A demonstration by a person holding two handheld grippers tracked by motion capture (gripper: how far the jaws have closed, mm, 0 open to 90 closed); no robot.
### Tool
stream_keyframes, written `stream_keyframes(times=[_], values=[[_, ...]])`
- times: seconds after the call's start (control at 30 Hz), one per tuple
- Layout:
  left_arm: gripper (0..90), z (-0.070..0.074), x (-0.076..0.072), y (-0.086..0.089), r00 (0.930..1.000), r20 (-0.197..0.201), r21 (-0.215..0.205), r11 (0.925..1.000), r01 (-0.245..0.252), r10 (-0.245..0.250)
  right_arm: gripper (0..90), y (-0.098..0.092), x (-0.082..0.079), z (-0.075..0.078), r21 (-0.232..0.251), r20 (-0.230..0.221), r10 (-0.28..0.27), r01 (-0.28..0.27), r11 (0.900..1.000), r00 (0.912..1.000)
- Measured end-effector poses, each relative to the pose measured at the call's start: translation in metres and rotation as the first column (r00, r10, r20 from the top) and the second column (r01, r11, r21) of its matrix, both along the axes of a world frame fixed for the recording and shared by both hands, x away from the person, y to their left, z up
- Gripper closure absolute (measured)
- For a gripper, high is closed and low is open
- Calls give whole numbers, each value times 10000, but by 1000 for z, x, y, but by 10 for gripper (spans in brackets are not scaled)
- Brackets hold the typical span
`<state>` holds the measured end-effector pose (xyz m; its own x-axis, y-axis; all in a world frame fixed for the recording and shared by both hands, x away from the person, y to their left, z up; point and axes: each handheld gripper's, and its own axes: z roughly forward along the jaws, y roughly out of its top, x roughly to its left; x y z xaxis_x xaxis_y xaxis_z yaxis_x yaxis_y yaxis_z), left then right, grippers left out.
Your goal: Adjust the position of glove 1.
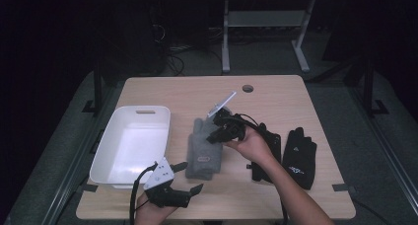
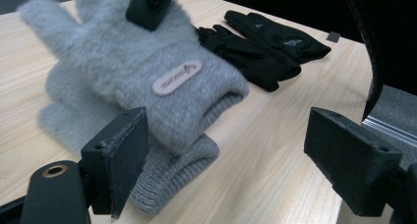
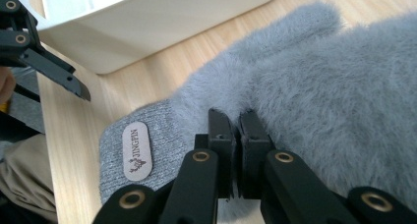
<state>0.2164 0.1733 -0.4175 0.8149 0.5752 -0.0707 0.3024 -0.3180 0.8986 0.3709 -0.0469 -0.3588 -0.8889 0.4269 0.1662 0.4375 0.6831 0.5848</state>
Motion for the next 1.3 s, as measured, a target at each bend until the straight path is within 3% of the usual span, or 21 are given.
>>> stream_keyframes(times=[0.43, 0.63, 0.9, 1.0, 1.07, 1.13, 1.2, 1.3], values=[[168, -1, 2, 2, 9999, -70, -94, 9998, -150, 150, 870, 18, 10, -13, 95, -480, 19, -14, 10000, 9988], [168, -1, 3, 3, 9998, -121, -103, 9998, -161, 160, 867, 24, 17, -27, 18, -898, -43, 45, 10000, 9960], [168, -2, 4, 3, 9997, -174, -50, 9999, -147, 146, 854, 25, 22, -42, -53, -1121, -224, 220, 9997, 9934], [168, -3, 4, 2, 9997, -197, -50, 9999, -138, 137, 776, 24, 23, -45, 25, -1189, -313, 318, 9995, 9924], [168, -3, 4, 2, 9997, -206, -53, 9999, -133, 132, 596, 24, 24, -47, -112, -1157, -435, 425, 9990, 9923], [168, -2, 4, 2, 9997, -193, -22, 9999, -118, 118, 491, 22, 21, -41, -202, -794, -564, 549, 9983, 9952], [168, -2, 4, 2, 9997, -193, -25, 9999, -122, 121, 479, 20, 16, -35, -163, -543, -495, 487, 9987, 9973], [168, -2, 4, 2, 9997, -190, -43, 9999, -145, 144, 537, 17, 11, -31, -51, -404, -351, 349, 9994, 9986]])
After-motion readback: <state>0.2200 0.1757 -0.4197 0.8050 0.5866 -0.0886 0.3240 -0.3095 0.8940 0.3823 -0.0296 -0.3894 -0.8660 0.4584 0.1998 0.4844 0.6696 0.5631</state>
